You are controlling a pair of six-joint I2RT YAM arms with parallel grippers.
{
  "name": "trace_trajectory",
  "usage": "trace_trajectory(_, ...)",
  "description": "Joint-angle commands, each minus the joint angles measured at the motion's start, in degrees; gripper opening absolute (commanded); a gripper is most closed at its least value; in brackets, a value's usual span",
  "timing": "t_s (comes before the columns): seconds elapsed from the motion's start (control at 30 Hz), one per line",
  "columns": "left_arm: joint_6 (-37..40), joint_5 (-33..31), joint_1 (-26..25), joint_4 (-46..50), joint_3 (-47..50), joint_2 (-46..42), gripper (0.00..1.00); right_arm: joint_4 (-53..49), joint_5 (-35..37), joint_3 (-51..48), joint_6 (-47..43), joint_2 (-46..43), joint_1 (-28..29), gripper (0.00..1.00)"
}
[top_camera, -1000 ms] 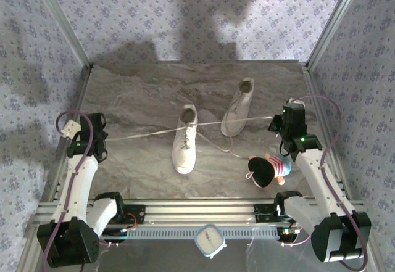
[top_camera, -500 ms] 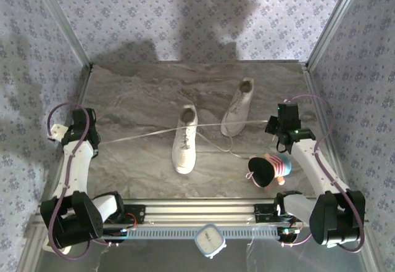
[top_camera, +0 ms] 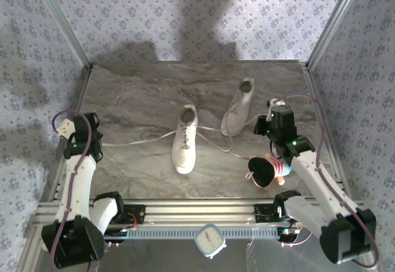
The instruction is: Tie the shoes
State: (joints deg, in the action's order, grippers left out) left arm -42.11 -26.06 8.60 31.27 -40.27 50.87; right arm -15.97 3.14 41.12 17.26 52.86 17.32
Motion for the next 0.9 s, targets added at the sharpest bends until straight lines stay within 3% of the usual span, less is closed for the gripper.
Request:
trace_trajectory(0.0, 4.2, 9.1, -4.6, -6.0, 1.7, -2.8, 0.0, 3.7, -6.8, 2.7, -5.8, -3.4, 6.3, 0.0)
trace_trajectory(0.1, 5.4, 10.6, -10.6, -7.7, 1.8, -2.7, 0.0, 3.5, -11.6, 7.4, -9.2, -3.0, 11.8, 0.0)
trace_trajectory(0.2, 4.9, 4.6, -15.2, -4.5, 0.8, -2.5, 0.0, 2.3, -14.8, 13.0, -12.4, -0.9, 16.3, 0.0)
trace_trajectory(0.3, 0.9, -4.6, -16.6, 3.8, -0.9, -2.3, 0.02, 2.0, -16.6, 17.4, -14.8, 1.3, 19.8, 0.0)
trace_trajectory(0.37, -0.6, -8.9, -16.6, 7.3, -1.5, -2.6, 0.31, 1.2, -16.6, 19.9, -15.9, 2.9, 21.2, 0.0)
trace_trajectory(0.4, -0.4, -9.0, -16.6, 7.3, -1.7, -3.1, 0.52, 0.6, -16.1, 21.0, -16.6, 3.7, 21.8, 0.0)
trace_trajectory(0.43, 1.1, -7.2, -16.7, 6.4, -1.4, -4.0, 0.65, -0.1, -15.5, 21.8, -17.1, 4.3, 22.2, 0.0)
trace_trajectory(0.47, 2.8, -4.0, -16.8, 3.8, -0.7, -4.9, 0.7, -0.5, -14.9, 22.4, -17.4, 4.6, 22.4, 0.0)
trace_trajectory(0.57, 9.1, 14.7, -17.8, -13.4, 4.3, -7.2, 0.77, -1.6, -11.2, 24.0, -17.3, 4.9, 22.6, 0.0)
trace_trajectory(0.67, 14.6, 32.4, -22.2, -34.3, 9.7, -5.6, 0.8, -2.7, -7.4, 26.2, -16.4, 5.2, 22.7, 0.0)
trace_trajectory(0.73, 21.8, 35.0, -29.3, -41.5, 11.0, -4.2, 0.8, -3.3, -5.9, 28.8, -15.4, 5.9, 22.6, 0.0)
trace_trajectory(0.87, 35.4, 36.2, -41.0, -44.9, 10.0, -0.9, 0.81, -2.2, -4.6, 30.9, -12.9, 6.4, 22.4, 0.0)
